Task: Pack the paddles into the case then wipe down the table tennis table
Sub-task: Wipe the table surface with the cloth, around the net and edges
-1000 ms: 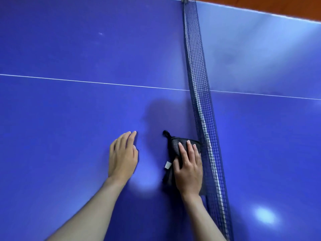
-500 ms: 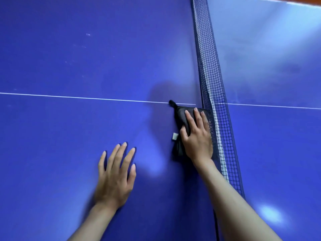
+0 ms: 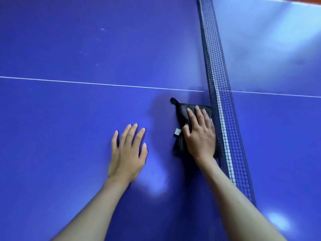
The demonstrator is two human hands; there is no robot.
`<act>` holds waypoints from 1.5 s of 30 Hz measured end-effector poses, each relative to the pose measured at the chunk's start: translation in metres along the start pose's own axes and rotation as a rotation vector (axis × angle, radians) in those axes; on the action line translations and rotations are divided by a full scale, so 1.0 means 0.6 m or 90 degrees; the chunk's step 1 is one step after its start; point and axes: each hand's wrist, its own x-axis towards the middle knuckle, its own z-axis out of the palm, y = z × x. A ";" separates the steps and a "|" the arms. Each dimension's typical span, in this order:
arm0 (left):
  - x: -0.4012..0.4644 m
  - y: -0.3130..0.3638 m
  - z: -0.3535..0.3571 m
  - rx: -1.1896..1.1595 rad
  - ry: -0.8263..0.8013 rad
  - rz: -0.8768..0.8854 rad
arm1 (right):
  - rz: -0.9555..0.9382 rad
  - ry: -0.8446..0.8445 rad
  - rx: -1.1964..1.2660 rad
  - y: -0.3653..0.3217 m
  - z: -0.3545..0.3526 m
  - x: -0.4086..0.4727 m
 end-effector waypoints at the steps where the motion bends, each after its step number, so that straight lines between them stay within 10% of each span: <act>1: 0.000 0.000 0.000 0.001 0.005 0.002 | -0.005 0.008 -0.012 -0.005 -0.004 -0.033; 15: -0.048 -0.063 -0.036 0.019 0.027 -0.014 | -0.058 0.008 -0.088 -0.061 -0.040 -0.420; 36: -0.036 -0.084 -0.024 0.011 0.050 -0.041 | -0.037 -0.010 -0.027 -0.087 0.040 0.121; 45: -0.037 -0.088 -0.024 0.015 0.048 -0.023 | -0.032 -0.016 -0.009 -0.095 0.045 0.138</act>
